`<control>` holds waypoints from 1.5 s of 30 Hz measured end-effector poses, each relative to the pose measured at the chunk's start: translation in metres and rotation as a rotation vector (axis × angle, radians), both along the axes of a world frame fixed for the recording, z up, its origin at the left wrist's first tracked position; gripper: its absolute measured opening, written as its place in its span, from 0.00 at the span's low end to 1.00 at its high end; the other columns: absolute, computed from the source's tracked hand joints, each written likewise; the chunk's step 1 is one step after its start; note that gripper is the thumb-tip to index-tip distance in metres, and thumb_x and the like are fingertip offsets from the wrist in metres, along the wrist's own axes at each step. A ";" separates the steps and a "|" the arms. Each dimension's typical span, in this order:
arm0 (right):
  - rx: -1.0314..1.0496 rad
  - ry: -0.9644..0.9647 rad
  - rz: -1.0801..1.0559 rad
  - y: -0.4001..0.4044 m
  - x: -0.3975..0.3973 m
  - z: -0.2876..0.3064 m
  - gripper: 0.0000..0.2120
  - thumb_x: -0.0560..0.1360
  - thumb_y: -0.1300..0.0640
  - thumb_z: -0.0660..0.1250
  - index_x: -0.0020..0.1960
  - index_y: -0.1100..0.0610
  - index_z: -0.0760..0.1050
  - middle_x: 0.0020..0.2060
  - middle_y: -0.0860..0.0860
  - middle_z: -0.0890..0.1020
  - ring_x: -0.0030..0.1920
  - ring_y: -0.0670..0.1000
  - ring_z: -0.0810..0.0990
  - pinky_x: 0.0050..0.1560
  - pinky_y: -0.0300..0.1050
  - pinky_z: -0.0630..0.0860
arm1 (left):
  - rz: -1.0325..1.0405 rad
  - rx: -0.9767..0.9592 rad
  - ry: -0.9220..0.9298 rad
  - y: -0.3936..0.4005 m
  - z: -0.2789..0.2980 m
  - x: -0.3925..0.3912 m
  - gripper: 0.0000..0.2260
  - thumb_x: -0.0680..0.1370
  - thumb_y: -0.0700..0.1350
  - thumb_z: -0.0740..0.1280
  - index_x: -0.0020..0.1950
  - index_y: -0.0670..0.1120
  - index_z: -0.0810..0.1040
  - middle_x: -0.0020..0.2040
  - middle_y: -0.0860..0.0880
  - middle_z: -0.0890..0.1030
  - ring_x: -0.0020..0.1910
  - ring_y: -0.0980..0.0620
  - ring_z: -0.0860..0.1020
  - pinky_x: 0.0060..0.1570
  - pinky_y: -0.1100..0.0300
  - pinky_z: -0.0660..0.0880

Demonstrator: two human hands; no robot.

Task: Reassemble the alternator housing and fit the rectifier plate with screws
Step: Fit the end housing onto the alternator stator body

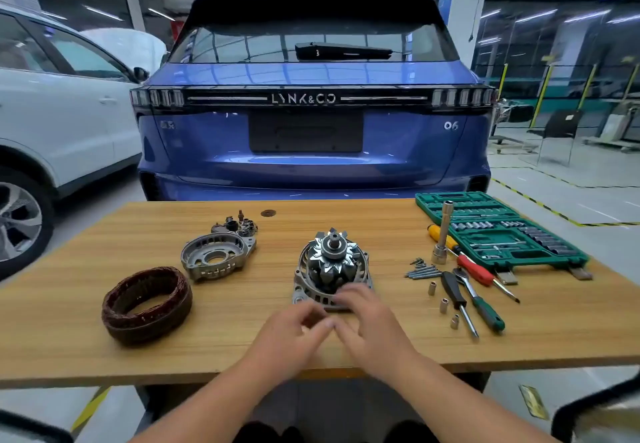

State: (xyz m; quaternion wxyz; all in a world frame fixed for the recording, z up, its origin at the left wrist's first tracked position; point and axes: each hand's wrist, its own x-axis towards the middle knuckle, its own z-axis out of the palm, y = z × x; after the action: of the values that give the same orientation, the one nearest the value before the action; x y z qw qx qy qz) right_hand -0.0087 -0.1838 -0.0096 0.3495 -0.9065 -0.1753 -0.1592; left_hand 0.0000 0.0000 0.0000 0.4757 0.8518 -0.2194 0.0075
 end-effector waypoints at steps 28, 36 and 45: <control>-0.377 0.206 -0.464 -0.015 0.041 -0.023 0.44 0.77 0.31 0.56 0.82 0.53 0.47 0.75 0.50 0.69 0.74 0.53 0.68 0.72 0.52 0.67 | 0.869 0.860 0.358 0.116 0.028 0.058 0.18 0.78 0.48 0.63 0.68 0.49 0.69 0.56 0.48 0.80 0.66 0.41 0.75 0.70 0.24 0.38; -0.375 0.217 -0.474 -0.014 0.039 -0.019 0.42 0.77 0.31 0.57 0.82 0.52 0.48 0.74 0.50 0.71 0.73 0.54 0.69 0.72 0.53 0.68 | 0.404 0.830 -0.022 0.095 0.015 0.041 0.28 0.69 0.73 0.60 0.61 0.57 0.73 0.54 0.57 0.79 0.64 0.50 0.76 0.75 0.36 0.48; -0.416 0.256 -0.515 -0.016 0.034 -0.023 0.44 0.76 0.27 0.52 0.82 0.54 0.50 0.78 0.53 0.64 0.76 0.55 0.64 0.74 0.53 0.64 | 0.273 0.405 0.133 0.108 -0.003 0.039 0.45 0.57 0.74 0.75 0.70 0.61 0.68 0.81 0.53 0.53 0.77 0.44 0.63 0.73 0.43 0.67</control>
State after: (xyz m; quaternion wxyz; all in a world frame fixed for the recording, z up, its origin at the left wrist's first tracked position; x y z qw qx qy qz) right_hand 0.0257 -0.1996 -0.0325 0.1250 -0.9853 0.0758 -0.0879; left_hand 0.0386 0.1081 -0.0031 0.3033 0.9501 -0.0678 -0.0286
